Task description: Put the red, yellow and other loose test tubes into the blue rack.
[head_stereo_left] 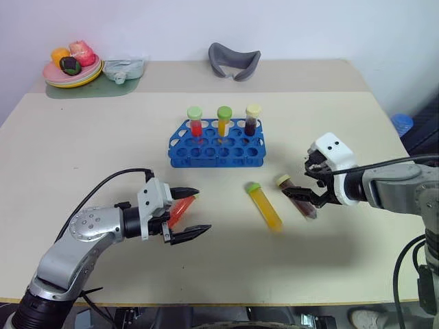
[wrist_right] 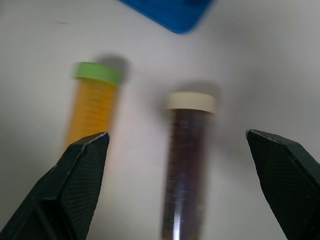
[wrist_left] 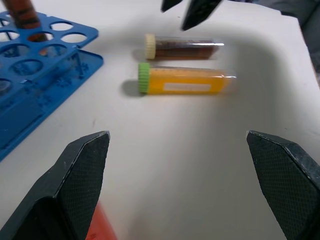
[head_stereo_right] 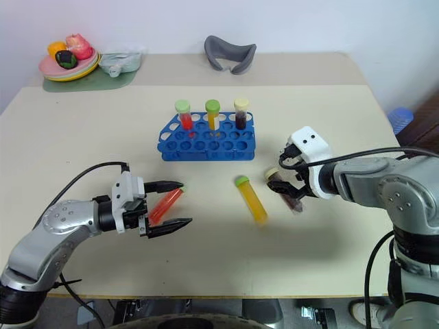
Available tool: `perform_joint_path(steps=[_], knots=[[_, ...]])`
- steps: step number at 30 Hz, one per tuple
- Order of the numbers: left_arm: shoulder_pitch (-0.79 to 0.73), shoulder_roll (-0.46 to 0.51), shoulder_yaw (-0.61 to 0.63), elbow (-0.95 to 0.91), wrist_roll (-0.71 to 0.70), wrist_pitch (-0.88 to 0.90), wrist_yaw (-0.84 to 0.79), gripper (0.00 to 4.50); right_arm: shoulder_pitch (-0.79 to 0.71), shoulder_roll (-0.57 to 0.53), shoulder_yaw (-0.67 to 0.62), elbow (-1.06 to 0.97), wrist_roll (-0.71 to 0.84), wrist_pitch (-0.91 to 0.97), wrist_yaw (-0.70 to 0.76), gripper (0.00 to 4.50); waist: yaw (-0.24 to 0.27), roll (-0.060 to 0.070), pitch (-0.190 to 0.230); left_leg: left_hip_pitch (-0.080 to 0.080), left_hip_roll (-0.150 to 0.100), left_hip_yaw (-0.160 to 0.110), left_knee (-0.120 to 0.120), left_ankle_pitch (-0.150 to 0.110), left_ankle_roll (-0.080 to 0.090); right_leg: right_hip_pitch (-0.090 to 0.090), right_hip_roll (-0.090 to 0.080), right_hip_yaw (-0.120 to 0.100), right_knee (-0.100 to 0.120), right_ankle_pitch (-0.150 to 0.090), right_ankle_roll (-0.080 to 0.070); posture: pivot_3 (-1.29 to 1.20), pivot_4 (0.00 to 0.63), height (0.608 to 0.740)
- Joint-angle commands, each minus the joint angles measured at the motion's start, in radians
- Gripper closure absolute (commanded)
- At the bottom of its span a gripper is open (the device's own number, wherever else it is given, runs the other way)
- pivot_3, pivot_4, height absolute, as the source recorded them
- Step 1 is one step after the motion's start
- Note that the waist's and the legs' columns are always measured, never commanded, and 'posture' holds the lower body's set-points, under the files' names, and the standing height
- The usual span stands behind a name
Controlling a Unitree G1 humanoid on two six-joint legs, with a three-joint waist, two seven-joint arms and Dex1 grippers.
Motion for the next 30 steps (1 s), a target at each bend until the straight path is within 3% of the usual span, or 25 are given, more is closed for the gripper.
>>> perform_joint_path(steps=[1,11,19,30], knots=[[0.013,-0.005,-0.011,-0.046,0.006,-0.03,0.002,0.03,-0.054,0.002,0.034,0.087,0.129,0.007,-0.155,0.0,-0.002,0.0,0.0,0.0,0.0,0.0,0.0,0.0,0.0,0.0,0.0,0.0,0.0,0.0,0.0,0.0,0.15,0.74],[0.055,-0.009,-0.004,-0.055,0.039,-0.065,0.029,0.03,-0.157,0.042,0.189,0.247,0.385,0.007,-0.487,0.0,-0.002,0.0,0.0,0.0,0.0,0.0,0.0,0.0,0.0,0.0,0.0,0.0,0.0,0.0,0.0,0.0,0.15,0.74],[0.059,-0.019,0.002,-0.056,0.034,-0.074,0.036,0.03,-0.227,0.023,0.334,0.338,0.473,0.007,-0.616,0.0,-0.003,0.0,0.0,-0.003,0.0,0.0,0.001,0.0,0.0,-0.003,0.0,0.0,0.001,0.0,0.0,0.0,0.15,0.74],[0.059,-0.005,0.025,-0.073,0.02,-0.061,0.037,0.03,-0.241,0.072,0.389,0.438,0.472,0.007,-0.73,0.0,-0.004,-0.002,-0.001,-0.002,0.0,0.0,0.002,0.0,0.001,-0.001,0.0,0.0,0.001,0.0,0.0,0.0,0.15,0.74]])
